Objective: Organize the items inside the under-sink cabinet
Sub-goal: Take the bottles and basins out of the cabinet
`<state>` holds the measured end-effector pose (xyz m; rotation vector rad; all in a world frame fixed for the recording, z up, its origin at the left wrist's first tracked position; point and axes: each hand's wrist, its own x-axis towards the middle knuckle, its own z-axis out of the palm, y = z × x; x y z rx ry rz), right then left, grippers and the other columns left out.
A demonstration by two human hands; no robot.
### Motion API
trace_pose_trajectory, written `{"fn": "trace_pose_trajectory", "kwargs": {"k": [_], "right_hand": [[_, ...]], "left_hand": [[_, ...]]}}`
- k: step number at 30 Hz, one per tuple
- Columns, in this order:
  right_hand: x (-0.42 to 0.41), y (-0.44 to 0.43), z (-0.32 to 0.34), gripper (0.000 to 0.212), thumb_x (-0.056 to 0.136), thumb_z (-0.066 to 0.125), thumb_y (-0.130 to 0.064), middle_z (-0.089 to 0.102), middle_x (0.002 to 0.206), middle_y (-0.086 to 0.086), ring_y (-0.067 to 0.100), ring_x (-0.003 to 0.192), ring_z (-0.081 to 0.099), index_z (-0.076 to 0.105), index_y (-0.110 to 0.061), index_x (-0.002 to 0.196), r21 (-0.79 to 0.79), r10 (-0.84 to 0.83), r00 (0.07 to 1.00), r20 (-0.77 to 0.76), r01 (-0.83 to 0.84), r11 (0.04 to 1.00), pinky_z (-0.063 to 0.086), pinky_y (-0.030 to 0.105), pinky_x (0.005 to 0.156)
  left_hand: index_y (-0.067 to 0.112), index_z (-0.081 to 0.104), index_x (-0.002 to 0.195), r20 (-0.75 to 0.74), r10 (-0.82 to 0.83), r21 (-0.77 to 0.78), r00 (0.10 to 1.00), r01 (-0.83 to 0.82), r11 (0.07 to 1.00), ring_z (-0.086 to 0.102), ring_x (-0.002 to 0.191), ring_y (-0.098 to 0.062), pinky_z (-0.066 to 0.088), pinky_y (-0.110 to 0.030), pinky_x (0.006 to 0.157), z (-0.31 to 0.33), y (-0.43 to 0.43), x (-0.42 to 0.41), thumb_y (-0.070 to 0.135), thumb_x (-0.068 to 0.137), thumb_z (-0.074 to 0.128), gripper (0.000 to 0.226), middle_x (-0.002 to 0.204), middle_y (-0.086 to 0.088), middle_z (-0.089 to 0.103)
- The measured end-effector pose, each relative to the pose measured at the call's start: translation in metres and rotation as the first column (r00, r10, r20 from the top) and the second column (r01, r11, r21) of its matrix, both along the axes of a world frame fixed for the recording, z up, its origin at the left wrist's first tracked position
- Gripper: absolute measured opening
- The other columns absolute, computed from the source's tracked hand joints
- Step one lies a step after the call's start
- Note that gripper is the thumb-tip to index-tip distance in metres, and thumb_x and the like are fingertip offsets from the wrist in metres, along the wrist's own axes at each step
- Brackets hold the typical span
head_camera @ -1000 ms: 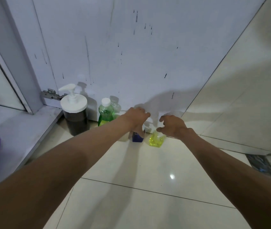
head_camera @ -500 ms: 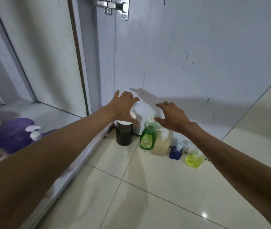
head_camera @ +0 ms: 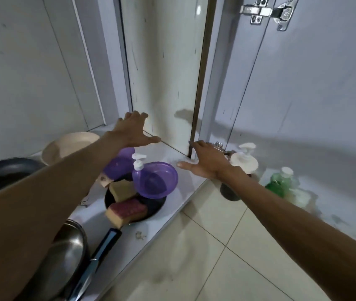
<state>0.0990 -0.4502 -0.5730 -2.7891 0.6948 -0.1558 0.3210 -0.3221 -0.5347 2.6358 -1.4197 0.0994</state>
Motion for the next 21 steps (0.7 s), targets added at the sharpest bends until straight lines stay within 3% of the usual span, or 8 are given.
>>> {"fn": "trace_pose_trajectory", "kwargs": {"k": [5,11,13,15,18,21], "right_hand": [[0.047,0.029,-0.016,0.11,0.071,0.059,-0.08,0.03,0.156,0.004,0.026,0.141,0.03,0.021,-0.018,0.154,0.153,0.045,0.999,-0.01,-0.043,0.987,0.034,0.047,0.11],[0.097,0.054,-0.051,0.086,0.071,0.065,-0.075,0.052,0.129,0.005,0.025,0.121,0.049,0.049,-0.021,0.137,0.186,-0.027,0.993,0.116,0.005,0.983,0.044,0.041,0.099],[0.11,0.062,-0.057,0.083,0.07,0.068,-0.072,0.051,0.123,0.003,0.022,0.11,0.055,0.048,-0.026,0.136,0.331,-0.081,0.984,0.157,0.025,0.943,0.047,0.04,0.094],[0.12,0.069,-0.062,0.073,0.069,0.071,-0.068,0.054,0.118,0.001,0.02,0.102,0.058,0.052,-0.033,0.13,0.428,-0.09,0.977,0.194,-0.002,0.904,0.049,0.037,0.089],[0.13,0.076,-0.071,0.039,0.071,0.072,-0.054,0.067,0.095,-0.006,0.018,0.09,0.062,0.065,-0.028,0.1,0.497,-0.111,0.958,0.266,-0.037,0.867,0.052,0.04,0.079],[0.133,0.078,-0.073,0.019,0.078,0.07,-0.038,0.067,0.079,-0.007,0.018,0.08,0.062,0.062,-0.021,0.08,0.517,-0.139,0.953,0.269,-0.021,0.856,0.051,0.042,0.073]], "left_hand": [[0.011,0.03,0.145,-0.103,0.135,0.045,0.985,-0.131,0.99,0.034,0.134,-0.036,0.035,-0.05,0.106,-0.036,0.032,0.037,0.056,0.082,0.064,0.085,0.144,-0.017,0.038],[0.015,0.037,0.145,-0.222,0.177,0.31,0.959,-0.103,0.945,0.046,0.127,-0.029,0.041,-0.037,0.103,-0.079,0.05,0.059,0.036,0.086,0.063,0.067,0.142,-0.01,0.047],[0.019,0.034,0.147,-0.21,0.176,0.419,0.962,-0.074,0.905,0.05,0.125,-0.026,0.043,-0.038,0.102,-0.094,0.054,0.063,0.038,0.088,0.058,0.066,0.144,-0.007,0.046],[0.023,0.043,0.14,-0.162,0.137,0.486,0.977,-0.042,0.873,0.055,0.119,-0.023,0.047,-0.038,0.098,-0.107,0.057,0.067,0.049,0.089,0.051,0.058,0.139,-0.003,0.052],[0.023,0.052,0.132,-0.036,0.081,0.505,0.996,-0.052,0.861,0.055,0.119,-0.025,0.044,-0.036,0.092,-0.123,0.063,0.067,0.062,0.09,0.043,0.058,0.132,-0.001,0.057],[0.024,0.06,0.123,0.086,0.074,0.483,0.994,-0.106,0.869,0.06,0.109,-0.025,0.044,-0.033,0.08,-0.132,0.064,0.063,0.051,0.094,0.047,0.042,0.118,-0.001,0.064]]}}
